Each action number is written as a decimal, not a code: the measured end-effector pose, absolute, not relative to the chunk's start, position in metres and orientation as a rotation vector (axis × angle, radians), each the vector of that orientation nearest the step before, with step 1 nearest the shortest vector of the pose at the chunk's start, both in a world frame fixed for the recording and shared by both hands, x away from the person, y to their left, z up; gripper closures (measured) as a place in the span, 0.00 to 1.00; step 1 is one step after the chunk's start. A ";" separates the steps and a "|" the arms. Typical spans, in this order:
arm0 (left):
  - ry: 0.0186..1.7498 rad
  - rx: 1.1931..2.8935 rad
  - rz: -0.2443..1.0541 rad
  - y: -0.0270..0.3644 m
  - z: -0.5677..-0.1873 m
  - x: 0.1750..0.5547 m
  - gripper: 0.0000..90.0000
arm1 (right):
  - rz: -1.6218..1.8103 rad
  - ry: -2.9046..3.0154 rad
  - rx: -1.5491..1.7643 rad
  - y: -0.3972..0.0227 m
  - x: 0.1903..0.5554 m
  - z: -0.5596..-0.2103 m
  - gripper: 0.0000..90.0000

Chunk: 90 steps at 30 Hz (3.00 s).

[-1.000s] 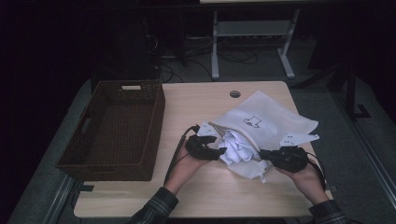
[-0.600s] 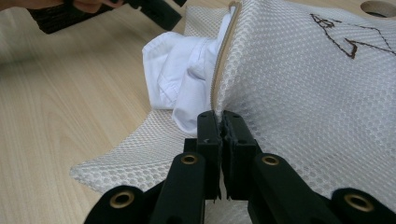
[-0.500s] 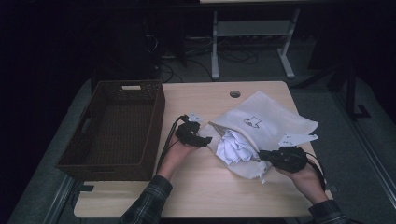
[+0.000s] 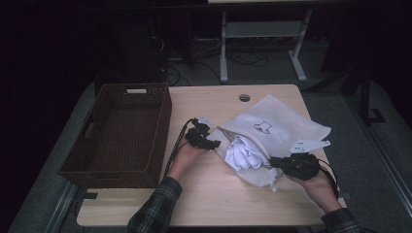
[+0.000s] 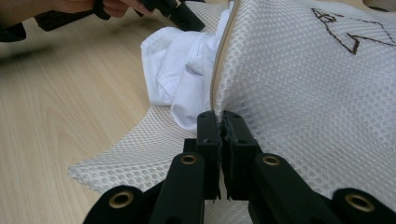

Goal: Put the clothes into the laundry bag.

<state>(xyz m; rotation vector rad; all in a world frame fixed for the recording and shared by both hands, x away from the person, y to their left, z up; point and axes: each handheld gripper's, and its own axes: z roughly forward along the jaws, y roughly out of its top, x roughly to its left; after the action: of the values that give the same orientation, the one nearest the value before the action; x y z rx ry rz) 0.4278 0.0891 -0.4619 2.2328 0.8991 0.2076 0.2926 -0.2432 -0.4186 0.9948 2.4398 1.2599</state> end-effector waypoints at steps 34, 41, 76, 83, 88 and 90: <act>0.913 2.265 0.156 0.099 -0.456 0.389 0.93 | 1.214 2.482 1.071 -0.250 0.230 -0.429 0.48; 0.875 2.269 0.135 0.100 -0.451 0.373 0.93 | 1.083 2.507 1.082 -0.256 0.238 -0.438 0.86; 0.775 2.245 0.006 0.092 -0.451 0.298 0.93 | 0.941 2.438 1.266 -0.286 0.284 -0.455 0.93; 0.759 2.247 0.016 0.084 -0.455 0.296 0.93 | 0.920 2.403 1.272 -0.282 0.325 -0.459 0.93; 0.760 2.243 0.019 0.082 -0.456 0.296 0.93 | 0.933 2.393 1.294 -0.278 0.345 -0.464 0.91; 0.758 2.248 0.028 0.082 -0.456 0.296 0.93 | 0.934 2.390 1.270 -0.277 0.344 -0.460 0.83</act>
<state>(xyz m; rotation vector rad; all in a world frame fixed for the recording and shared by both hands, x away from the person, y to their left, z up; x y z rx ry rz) 0.2956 0.0823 -0.4557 2.2480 0.7576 0.0279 0.3438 -0.2772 -0.4603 1.2703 2.3897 0.9341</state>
